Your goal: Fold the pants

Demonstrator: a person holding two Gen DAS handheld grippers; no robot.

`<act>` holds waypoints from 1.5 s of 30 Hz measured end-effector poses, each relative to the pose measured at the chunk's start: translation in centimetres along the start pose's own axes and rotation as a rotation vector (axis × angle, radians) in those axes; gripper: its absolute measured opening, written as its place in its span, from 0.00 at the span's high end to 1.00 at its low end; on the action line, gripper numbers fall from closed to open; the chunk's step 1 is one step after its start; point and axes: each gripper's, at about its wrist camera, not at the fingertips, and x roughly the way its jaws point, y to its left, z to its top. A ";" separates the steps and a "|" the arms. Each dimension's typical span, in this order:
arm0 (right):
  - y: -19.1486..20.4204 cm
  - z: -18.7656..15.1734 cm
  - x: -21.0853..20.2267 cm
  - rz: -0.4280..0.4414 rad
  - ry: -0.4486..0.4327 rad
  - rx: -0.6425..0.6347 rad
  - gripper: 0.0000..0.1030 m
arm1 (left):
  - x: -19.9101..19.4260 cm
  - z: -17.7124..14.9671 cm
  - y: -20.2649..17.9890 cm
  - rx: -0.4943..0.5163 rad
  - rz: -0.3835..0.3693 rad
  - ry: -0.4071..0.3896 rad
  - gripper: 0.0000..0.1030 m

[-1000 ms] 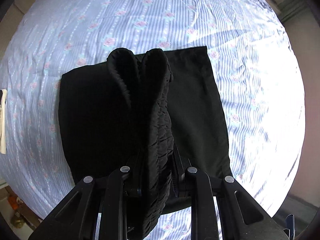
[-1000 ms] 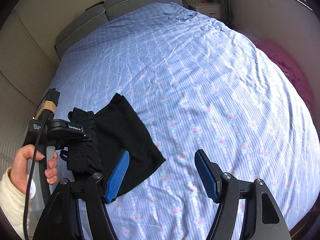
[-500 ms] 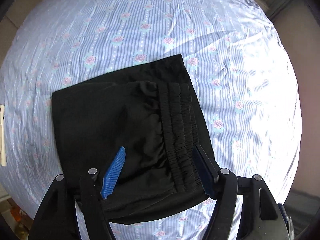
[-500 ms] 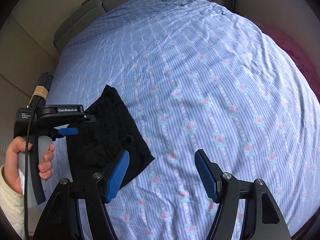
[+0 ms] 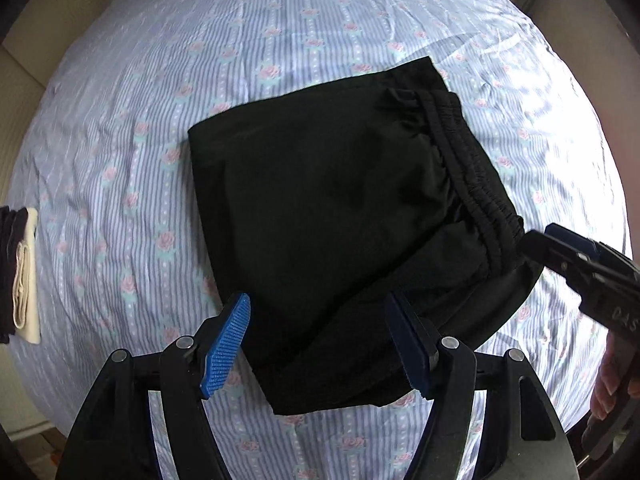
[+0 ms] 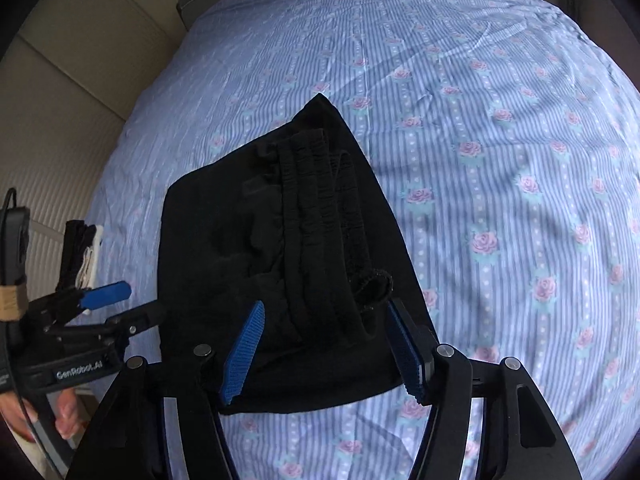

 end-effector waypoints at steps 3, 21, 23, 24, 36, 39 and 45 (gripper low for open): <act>-0.1 1.1 2.1 -0.035 0.054 -0.001 0.44 | 0.8 -1.3 1.5 -0.065 -0.024 0.030 0.33; -0.3 2.7 1.7 -0.133 0.073 -0.125 0.95 | -1.4 -4.7 1.4 -0.110 -0.065 0.022 0.33; -0.2 2.7 0.9 -0.162 0.045 -0.139 0.99 | -1.7 -4.7 1.3 -0.112 -0.063 0.017 0.33; -0.4 2.8 0.4 -0.197 0.021 -0.138 0.99 | -1.7 -4.7 1.3 -0.113 -0.060 0.017 0.33; -0.1 2.6 2.6 -0.023 0.127 -0.138 0.60 | -1.3 -4.1 1.3 -0.173 -0.040 0.015 0.32; -0.5 2.2 4.4 -0.031 0.167 -0.113 0.61 | -1.5 -4.0 1.1 -0.176 -0.045 0.012 0.31; -0.2 2.4 2.8 -0.180 0.090 -0.185 1.00 | -1.8 -4.4 0.8 -0.160 -0.047 0.014 0.31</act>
